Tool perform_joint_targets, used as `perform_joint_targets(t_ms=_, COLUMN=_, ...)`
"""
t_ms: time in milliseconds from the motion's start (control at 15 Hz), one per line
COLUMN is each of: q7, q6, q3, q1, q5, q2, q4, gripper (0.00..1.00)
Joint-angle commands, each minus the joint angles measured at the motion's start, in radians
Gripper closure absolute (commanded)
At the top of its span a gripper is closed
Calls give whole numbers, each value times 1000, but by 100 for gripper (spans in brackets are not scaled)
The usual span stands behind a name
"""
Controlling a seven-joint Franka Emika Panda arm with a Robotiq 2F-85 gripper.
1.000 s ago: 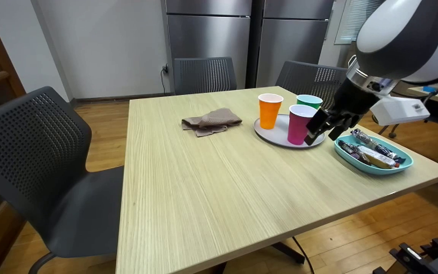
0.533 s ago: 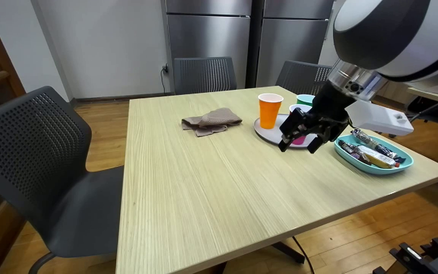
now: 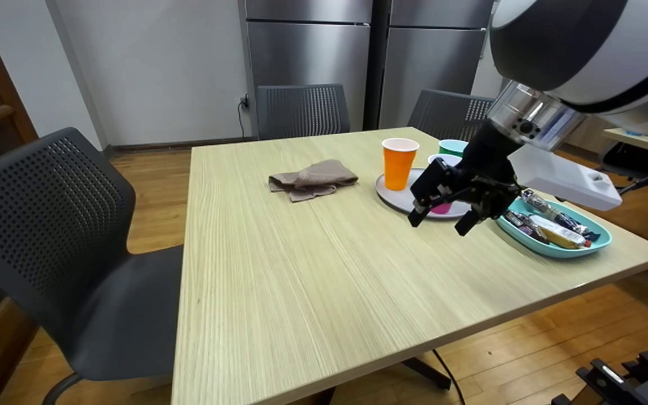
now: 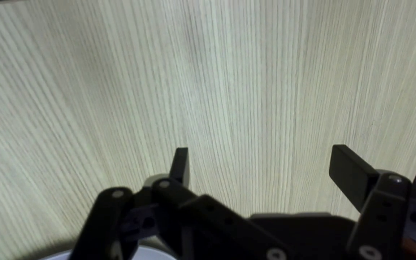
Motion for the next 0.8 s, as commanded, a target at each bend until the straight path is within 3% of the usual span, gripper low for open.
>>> perform_joint_targets(t_ms=0, q7=28, q6=-12, q3=93, q1=-64, q5=65, q2=-21, q4=-15, gripper=0)
perform_joint_targets(t_ms=67, q7=13, q6=-13, q3=121, q1=-88, q5=75, q2=-3, q4=-10, gripper=0)
perform_joint_targets(t_ms=133, q7=3, q6=0, q3=52, q1=-31, q5=45, q2=1, q4=-4, gripper=0)
perform_joint_targets(t_ms=267, q7=3, q6=0, q3=80, q1=-51, q5=55, q2=2, q4=-4, gripper=0)
perform_joint_targets(t_ms=733, q7=3, q6=0, q3=84, q1=-59, q5=55, q2=7, q4=-4, gripper=0)
